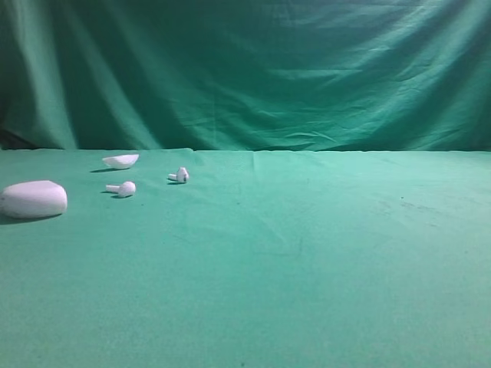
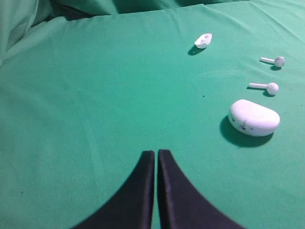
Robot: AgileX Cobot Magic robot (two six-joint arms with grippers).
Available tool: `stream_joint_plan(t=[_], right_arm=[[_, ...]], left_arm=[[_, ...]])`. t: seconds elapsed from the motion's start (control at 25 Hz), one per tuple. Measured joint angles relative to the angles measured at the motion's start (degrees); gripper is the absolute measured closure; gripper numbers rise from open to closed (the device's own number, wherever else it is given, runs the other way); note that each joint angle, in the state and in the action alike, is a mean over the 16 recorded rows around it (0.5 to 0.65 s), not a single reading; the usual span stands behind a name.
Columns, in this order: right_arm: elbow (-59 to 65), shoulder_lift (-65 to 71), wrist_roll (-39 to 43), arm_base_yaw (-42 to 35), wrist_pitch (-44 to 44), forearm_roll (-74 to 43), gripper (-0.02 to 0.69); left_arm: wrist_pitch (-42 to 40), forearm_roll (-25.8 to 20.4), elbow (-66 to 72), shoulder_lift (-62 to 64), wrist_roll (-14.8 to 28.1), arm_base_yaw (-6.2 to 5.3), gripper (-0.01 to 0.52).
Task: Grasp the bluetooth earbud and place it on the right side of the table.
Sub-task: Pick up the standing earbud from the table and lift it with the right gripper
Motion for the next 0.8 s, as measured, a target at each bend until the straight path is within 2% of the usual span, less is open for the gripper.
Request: stream_joint_plan(t=[0.28,0.56,0.8], right_arm=[[-12.3,15.8,-2.2,0.0,9.7,2.1,0.665],[-26.2,38.3,-12.9,1.5,21.7,6.2,0.665],[-39.7,57.8,-22.2,6.9,30.1,8.9,0.665]], left_arm=[[0.0,0.0,0.0,0.0,0.0,0.0,0.514],[0.0,0.0,0.0,0.0,0.0,0.0,0.514],[0.0,0.0,0.0,0.0,0.0,0.0,0.514]])
